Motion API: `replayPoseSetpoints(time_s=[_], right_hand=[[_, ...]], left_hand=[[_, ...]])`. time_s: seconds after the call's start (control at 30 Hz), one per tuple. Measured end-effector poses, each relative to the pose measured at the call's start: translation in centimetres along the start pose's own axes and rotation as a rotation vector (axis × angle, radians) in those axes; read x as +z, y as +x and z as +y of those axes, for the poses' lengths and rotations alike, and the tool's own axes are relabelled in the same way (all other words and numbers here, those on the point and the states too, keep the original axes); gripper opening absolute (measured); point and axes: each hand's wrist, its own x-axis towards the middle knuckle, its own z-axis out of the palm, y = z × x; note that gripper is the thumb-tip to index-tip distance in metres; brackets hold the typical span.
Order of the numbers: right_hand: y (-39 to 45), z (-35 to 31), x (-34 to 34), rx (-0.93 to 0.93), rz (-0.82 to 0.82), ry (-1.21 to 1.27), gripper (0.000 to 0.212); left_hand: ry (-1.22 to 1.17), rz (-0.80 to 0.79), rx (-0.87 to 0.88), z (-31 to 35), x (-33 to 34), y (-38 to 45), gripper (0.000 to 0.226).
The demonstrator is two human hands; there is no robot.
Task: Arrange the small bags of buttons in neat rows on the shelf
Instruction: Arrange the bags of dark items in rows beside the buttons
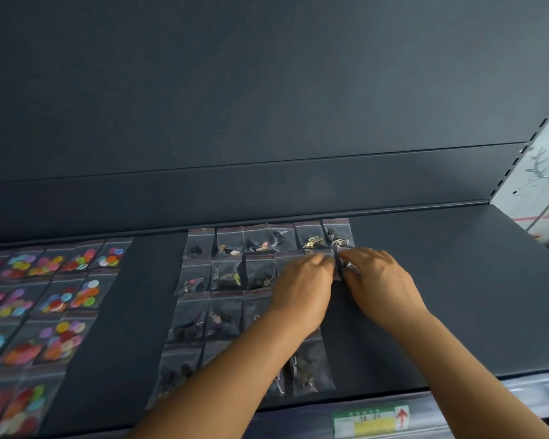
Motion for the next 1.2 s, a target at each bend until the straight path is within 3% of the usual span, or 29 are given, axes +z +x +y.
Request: replayPoseSetpoints(time_s=[0.13,0.37,0.73,1.2], right_hand=[[-0.2,-3.0,-0.6,-0.078,-0.029,-0.038,0.047],[-0.8,-12.5,1.1,-0.220,-0.123,-0.096,0.065],[-5.9,-34.7,8.9,-0.458,-0.129,0.015,0.061],[-13.6,-60.4,18.4,-0.817,-0.310,0.100,0.059]], left_hand=[[0.001,0.071,-0.031,-1.7,-2.2,-2.1,0.055],[0.072,0.126,-0.222,-9.7,-6.7,-9.9,0.066],[0.089,0.251,-0.519,-24.8,-14.6,-27.7,0.064],[0.151,0.408,-0.830,-39.5,-22.2,-49.4,0.061]])
